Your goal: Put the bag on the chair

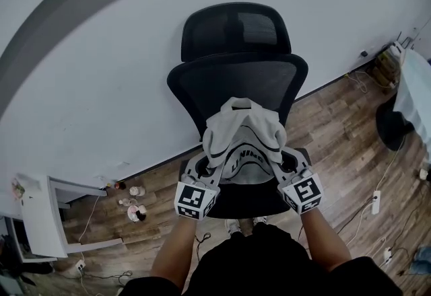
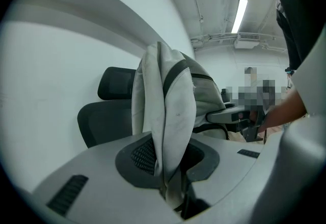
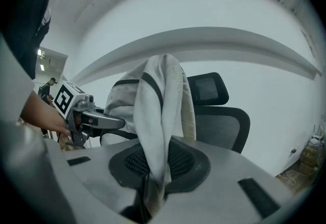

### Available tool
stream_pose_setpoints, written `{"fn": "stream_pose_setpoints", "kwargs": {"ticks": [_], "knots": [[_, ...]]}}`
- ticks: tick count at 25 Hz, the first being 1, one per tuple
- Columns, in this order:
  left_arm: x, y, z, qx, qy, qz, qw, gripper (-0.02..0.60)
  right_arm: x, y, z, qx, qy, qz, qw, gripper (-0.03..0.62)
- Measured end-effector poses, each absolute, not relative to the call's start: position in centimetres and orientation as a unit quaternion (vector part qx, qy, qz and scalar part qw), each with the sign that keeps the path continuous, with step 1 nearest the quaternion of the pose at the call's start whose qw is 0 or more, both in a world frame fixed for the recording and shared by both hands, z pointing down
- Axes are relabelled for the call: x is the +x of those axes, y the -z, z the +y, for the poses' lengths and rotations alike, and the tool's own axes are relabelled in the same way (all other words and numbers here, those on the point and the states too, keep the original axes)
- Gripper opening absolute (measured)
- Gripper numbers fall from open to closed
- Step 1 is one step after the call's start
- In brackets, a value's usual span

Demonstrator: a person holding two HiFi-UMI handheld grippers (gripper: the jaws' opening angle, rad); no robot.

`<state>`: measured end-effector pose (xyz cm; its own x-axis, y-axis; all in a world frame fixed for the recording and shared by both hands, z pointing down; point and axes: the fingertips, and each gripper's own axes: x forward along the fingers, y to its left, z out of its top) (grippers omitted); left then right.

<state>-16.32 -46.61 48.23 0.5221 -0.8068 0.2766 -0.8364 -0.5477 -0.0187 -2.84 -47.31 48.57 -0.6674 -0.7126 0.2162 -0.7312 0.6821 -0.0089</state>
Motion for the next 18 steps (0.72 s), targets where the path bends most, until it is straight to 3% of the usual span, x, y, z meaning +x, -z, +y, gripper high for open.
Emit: {"fn": "stream_pose_setpoints", "kwargs": {"ticks": [18], "knots": [[-15.9,-60.2,-54.5,0.836,-0.220,-0.484,0.138,0.086,-2.5,-60.5,-55.5,0.359,-0.132,-0.909,0.167,0.064]]}}
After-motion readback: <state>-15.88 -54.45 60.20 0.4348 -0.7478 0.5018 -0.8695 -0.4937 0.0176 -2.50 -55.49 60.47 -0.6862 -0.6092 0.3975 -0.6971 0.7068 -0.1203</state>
